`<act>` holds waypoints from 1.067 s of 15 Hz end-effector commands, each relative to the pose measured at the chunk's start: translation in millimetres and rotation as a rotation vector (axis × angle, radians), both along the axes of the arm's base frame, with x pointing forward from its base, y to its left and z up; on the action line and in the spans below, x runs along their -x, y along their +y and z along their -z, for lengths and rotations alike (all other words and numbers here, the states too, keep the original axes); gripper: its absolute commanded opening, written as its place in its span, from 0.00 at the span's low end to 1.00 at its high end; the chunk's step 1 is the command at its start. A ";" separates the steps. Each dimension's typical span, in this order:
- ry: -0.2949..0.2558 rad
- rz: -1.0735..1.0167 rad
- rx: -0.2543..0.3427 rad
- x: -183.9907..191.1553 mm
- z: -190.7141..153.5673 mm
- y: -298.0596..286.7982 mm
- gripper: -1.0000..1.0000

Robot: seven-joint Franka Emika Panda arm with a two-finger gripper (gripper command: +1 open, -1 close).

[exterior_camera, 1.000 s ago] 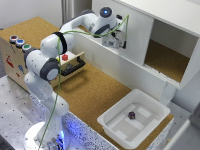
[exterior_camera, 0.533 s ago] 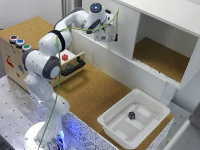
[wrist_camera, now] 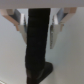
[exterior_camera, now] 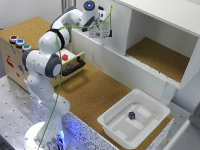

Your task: Move the sliding door to the left

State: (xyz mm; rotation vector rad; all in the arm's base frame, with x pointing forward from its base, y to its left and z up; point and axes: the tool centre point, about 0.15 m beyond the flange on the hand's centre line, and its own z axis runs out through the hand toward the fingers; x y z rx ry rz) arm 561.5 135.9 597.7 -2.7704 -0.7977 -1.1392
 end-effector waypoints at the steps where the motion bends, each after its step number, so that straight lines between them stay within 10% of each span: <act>1: -0.037 0.114 0.035 22.4 -2.3 -21.2 1.00; 7: 0.016 0.094 0.031 36.0 2.4 -28.1 1.00; 16: 0.276 -0.019 0.144 85.1 21.8 -51.3 1.00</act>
